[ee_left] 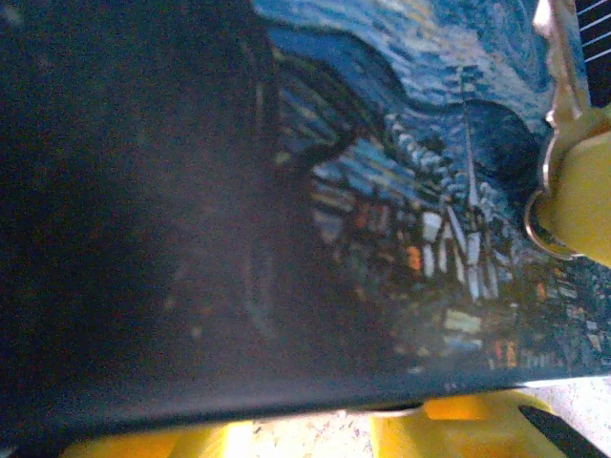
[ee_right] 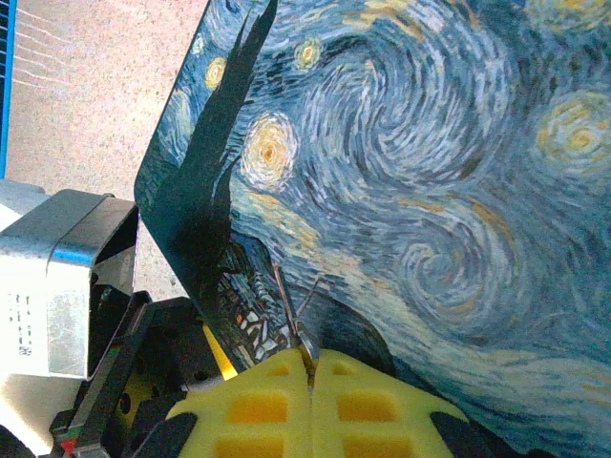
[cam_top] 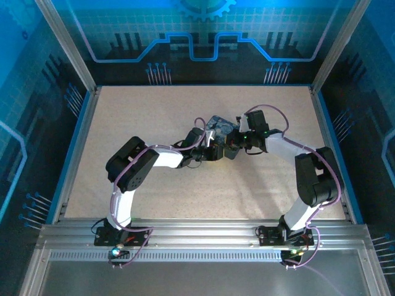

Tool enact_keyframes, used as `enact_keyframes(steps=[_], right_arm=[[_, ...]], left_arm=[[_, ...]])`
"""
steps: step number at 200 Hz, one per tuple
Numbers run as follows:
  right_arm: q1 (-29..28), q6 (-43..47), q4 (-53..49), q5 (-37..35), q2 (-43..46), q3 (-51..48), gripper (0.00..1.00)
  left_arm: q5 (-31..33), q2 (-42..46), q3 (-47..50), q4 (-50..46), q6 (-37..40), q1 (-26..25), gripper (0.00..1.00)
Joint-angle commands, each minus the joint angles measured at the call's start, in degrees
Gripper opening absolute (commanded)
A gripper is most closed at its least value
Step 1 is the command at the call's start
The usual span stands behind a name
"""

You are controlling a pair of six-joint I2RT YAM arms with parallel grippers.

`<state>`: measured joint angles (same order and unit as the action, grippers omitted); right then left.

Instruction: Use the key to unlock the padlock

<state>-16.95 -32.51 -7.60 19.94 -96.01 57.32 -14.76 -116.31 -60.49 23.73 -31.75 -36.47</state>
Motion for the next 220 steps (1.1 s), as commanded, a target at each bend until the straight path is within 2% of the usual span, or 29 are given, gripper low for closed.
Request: enact_keyframes(steps=[1, 51, 98, 159, 220], right_arm=[[-1.11, 0.52, -4.71, -2.19, -0.85, -2.08, 0.00], [-1.24, 0.45, -4.76, -2.24, -0.76, -2.18, 0.00], [-1.24, 0.43, -4.62, -2.15, -0.79, -2.10, 0.00], [-1.42, 0.90, -4.06, -1.75, -0.24, -2.01, 0.00], [-0.94, 7.58, -3.81, -2.12, 8.37, -1.81, 0.00]], left_arm=[[2.45, -0.49, 0.63, 2.94, -1.76, -0.09, 0.36], [4.06, -0.26, 2.10, 6.20, -5.32, 0.01, 0.38], [4.74, -0.14, 2.04, 6.57, -5.61, 0.04, 0.38], [4.79, 0.02, 2.01, 6.42, -5.13, -0.01, 0.27], [3.96, 4.43, 3.72, 4.48, -3.93, -0.09, 0.25]])
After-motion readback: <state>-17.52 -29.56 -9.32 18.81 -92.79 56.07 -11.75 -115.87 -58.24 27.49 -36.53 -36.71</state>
